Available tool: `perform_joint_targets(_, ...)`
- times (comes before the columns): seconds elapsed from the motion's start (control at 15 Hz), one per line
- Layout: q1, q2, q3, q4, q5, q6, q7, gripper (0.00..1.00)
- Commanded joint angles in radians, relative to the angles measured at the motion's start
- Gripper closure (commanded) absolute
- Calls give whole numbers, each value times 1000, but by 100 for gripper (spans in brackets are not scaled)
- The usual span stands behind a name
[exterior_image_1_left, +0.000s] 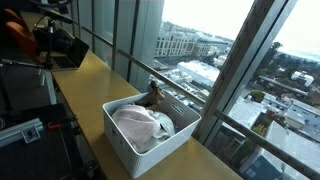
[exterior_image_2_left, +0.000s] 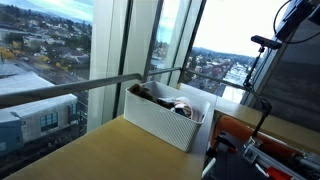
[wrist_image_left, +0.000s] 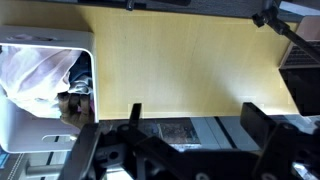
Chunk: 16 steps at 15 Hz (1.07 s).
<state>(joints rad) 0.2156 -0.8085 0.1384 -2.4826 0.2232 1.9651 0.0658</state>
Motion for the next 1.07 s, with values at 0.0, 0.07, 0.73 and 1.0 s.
perform_joint_targets(0.0, -9, 0, 6, 2, 5, -3, -5, 0)
perform_joint_targets(0.07, -9, 0, 6, 2, 5, -3, -5, 0)
perform_joint_targets(0.73, -90, 360, 110, 228, -92, 291, 122, 0)
perform_joint_targets(1.0, -182, 509, 108, 307, -302, 332, 205, 0)
